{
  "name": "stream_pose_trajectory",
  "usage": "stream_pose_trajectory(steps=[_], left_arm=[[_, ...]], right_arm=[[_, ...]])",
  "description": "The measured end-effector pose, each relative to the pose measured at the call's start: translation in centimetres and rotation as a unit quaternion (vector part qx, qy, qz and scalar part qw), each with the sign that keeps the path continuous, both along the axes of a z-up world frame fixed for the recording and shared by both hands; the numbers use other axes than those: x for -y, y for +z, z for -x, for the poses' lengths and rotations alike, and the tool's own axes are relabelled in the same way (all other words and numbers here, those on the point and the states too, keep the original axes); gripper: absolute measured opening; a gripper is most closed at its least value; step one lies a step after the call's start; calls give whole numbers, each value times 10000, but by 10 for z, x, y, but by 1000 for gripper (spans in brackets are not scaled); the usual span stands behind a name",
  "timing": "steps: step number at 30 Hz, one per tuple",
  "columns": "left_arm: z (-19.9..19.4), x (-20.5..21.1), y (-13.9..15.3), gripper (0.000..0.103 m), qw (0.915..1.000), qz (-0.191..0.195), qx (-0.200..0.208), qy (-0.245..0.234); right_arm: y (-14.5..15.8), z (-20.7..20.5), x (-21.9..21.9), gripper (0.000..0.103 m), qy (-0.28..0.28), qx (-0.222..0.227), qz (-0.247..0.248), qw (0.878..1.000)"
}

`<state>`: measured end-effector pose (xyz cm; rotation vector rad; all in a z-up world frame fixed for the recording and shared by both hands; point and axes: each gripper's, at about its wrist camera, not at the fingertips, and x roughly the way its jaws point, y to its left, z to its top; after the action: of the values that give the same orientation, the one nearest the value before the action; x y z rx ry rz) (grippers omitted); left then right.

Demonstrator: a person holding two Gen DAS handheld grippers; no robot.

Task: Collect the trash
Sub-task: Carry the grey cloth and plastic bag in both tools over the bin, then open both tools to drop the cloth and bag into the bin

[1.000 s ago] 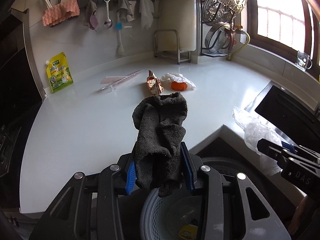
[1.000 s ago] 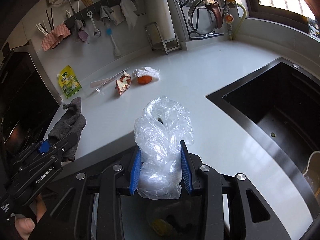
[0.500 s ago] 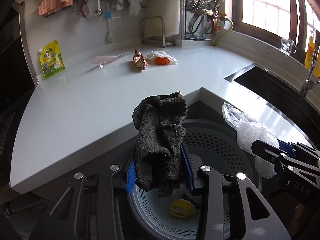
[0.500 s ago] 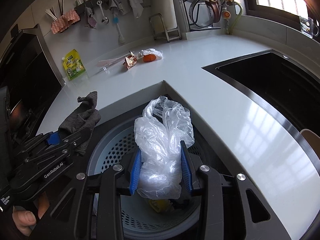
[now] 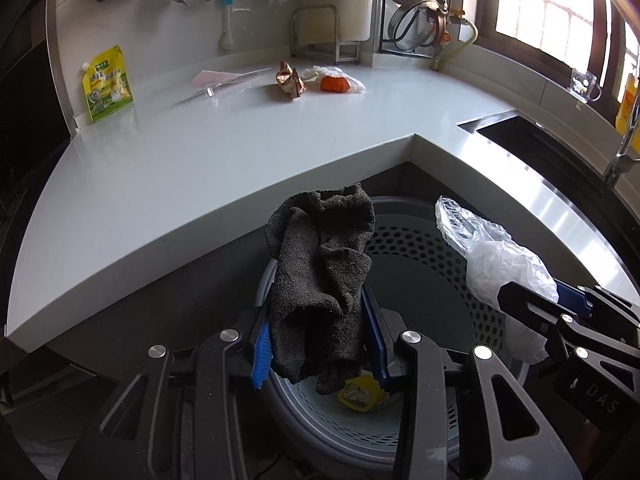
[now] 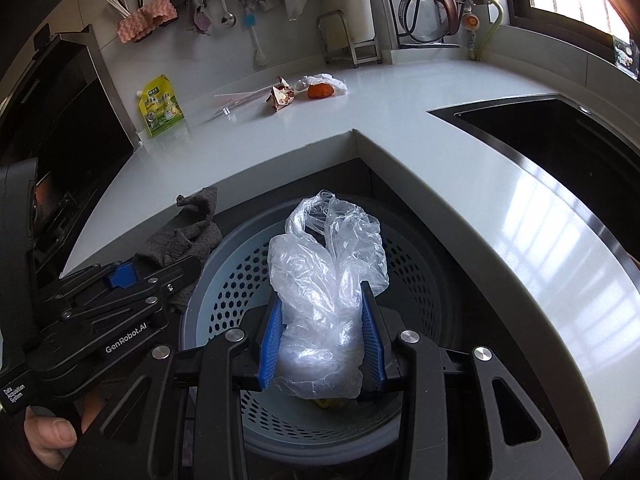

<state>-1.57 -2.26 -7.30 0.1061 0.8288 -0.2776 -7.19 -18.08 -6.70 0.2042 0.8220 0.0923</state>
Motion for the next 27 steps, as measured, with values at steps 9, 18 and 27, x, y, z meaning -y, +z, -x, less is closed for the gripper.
stream_pose_trajectory(steps=[9,18,27], left_arm=[[-5,5,-11,38,9997,20,-217,-95],[-6,10,-23,42,9991,-40,-394,-148],[-5,5,-17,69,9996,-7,-274,-12]], right_arm=[[-19,-7,3,35,-15,-268,-40,9996],[-40,-8,9,36,-68,-487,-79,9988],[-34,-3,15,59,-193,-330,-66,9992]])
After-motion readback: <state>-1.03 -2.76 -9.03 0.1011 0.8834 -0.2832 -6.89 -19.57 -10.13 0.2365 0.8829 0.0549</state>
